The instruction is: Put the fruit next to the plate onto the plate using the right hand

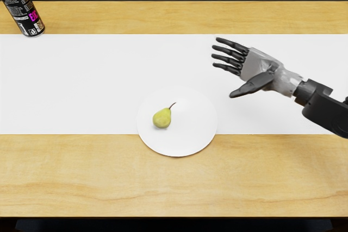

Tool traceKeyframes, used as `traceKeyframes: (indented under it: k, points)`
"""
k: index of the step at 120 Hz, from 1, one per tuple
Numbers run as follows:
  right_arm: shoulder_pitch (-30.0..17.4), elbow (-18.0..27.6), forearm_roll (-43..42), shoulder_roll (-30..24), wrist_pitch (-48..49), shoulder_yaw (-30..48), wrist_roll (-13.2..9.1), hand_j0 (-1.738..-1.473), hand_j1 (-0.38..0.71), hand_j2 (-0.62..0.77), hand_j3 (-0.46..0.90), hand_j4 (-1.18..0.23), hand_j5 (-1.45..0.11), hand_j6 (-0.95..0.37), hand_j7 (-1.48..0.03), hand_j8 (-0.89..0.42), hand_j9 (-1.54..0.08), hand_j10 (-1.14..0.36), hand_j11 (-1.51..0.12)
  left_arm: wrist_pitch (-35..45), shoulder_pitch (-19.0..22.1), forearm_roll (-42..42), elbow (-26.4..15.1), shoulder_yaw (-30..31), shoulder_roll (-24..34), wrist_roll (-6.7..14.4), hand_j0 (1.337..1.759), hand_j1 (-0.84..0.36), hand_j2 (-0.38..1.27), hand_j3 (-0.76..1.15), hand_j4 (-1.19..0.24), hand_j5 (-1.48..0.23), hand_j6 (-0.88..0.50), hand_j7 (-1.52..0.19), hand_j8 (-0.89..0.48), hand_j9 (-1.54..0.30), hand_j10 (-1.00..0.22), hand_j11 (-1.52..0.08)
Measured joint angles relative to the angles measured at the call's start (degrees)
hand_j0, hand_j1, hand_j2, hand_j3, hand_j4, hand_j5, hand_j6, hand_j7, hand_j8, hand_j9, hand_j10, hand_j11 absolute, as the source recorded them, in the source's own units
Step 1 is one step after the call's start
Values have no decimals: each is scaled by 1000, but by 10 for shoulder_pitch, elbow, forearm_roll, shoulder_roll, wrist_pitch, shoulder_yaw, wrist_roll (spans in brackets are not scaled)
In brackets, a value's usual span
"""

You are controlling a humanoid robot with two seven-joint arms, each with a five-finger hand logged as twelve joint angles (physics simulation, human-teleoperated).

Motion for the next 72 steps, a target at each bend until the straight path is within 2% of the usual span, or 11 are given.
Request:
traceKeyframes:
  k: [12,25,42,72]
  points:
    - [4,39,14,-48,0,-6,-39,-1658,-266,-12,0,-69,-91,-69,-91,-69,-91,-69,-91,0,0,0,0,0,0,0,1658,349,0,0,0,0,0,0,0,0,0,0]
    - [17,69,20,-85,0,-25,-61,-1658,-271,-11,0,-65,-85,-64,-86,-64,-85,-65,-85,0,0,0,0,0,0,0,1658,349,0,0,0,0,0,0,0,0,0,0]
    - [29,96,23,-120,0,-37,-70,-1658,-275,-10,0,-61,-81,-61,-82,-61,-81,-62,-81,0,0,0,0,0,0,0,1658,349,0,0,0,0,0,0,0,0,0,0]
    - [31,113,23,-180,0,-41,-73,-1658,-282,-9,0,-56,-74,-55,-74,-56,-74,-56,-74,0,0,0,0,0,0,0,1658,349,0,0,0,0,-1,0,0,0,0,0]
